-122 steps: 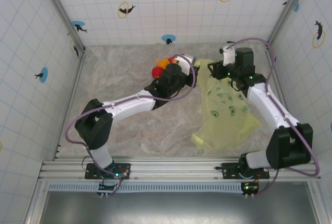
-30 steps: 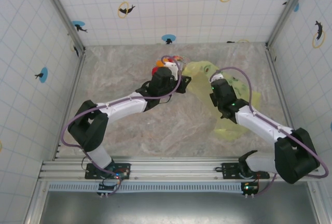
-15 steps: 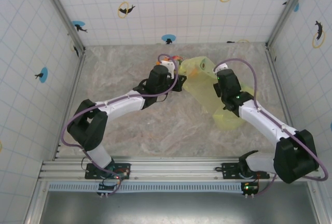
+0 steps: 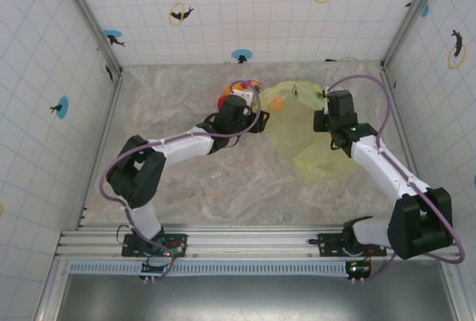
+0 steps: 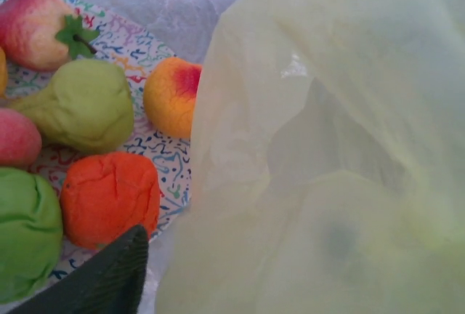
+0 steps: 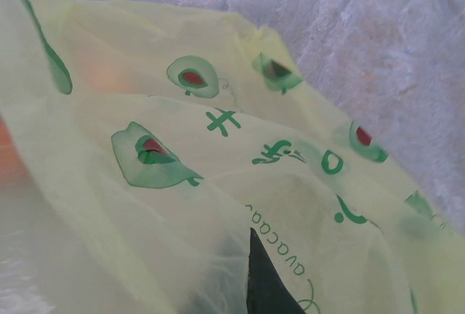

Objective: Place the fruits into the plastic bag

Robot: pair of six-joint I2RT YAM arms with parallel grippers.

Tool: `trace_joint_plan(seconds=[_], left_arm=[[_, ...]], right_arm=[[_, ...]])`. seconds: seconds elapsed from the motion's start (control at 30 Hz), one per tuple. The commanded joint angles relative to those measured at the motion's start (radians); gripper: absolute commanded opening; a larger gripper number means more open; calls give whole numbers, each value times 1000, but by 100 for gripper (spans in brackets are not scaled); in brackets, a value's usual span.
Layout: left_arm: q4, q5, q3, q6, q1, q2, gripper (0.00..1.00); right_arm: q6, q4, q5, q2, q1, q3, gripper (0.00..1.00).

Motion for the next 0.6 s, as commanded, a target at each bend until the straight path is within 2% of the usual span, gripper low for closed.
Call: trace_joint_plan(seconds=[0.0, 0.07, 0.23, 0.4, 0.57], left_arm=[[-59, 39, 18, 16, 17, -58, 75], [-91, 66, -11, 14, 26, -105, 82], [-90, 94, -179, -23, 59, -271, 93], [-114, 94, -295, -119, 148, -374, 95], [-139, 105, -323, -205, 253, -353, 95]], right_arm=[[145, -6, -10, 22, -25, 6, 0], [173, 17, -14, 27, -34, 2, 0], [201, 88, -37, 46, -37, -9, 0], [221, 119, -79, 72, -37, -5, 0], [218, 100, -97, 82, -38, 8, 0]])
